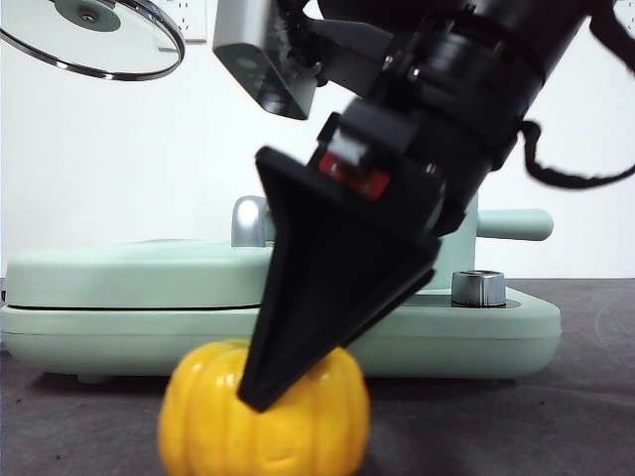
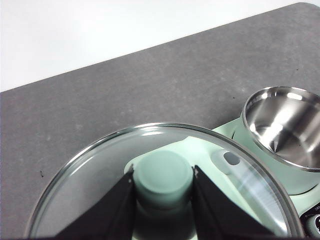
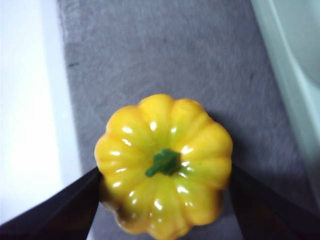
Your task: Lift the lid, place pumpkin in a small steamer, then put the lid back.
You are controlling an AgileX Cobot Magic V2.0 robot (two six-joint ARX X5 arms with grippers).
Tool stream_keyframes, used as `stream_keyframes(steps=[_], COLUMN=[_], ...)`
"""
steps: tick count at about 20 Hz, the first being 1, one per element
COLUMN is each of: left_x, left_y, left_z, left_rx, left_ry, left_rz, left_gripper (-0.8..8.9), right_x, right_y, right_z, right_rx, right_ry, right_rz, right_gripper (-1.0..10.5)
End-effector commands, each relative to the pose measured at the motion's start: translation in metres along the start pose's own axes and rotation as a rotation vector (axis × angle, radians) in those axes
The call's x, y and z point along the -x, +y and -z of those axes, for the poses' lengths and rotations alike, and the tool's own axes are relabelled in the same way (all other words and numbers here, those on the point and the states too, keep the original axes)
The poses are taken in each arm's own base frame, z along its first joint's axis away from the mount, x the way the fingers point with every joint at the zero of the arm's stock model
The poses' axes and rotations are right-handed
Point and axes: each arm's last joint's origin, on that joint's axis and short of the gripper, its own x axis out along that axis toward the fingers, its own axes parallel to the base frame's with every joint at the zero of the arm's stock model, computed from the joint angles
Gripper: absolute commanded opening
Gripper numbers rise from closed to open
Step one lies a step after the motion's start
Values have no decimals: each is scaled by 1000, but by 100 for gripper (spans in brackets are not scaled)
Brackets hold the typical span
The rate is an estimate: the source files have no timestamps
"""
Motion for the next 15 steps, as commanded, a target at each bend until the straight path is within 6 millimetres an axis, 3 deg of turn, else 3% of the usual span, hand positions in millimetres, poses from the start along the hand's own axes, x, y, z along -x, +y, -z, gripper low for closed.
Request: stream_keyframes(steps=[1,7,15], left_x=[1,1,1], left_y=[0,0,0], left_z=[-7,-7,-7], left_rx=[-18,-18,-18], left_ry=[-34,-34,-34], left_rz=[2,2,2], left_gripper=[10,10,10], right_x=[6,36,91], right_y=[5,11,20], right_z=[-5,-21,-51], right_rx=[-63,-146,-266], right_ry=[28,20,41], right_rz=[-12,0,125], right_gripper=[304,304,304])
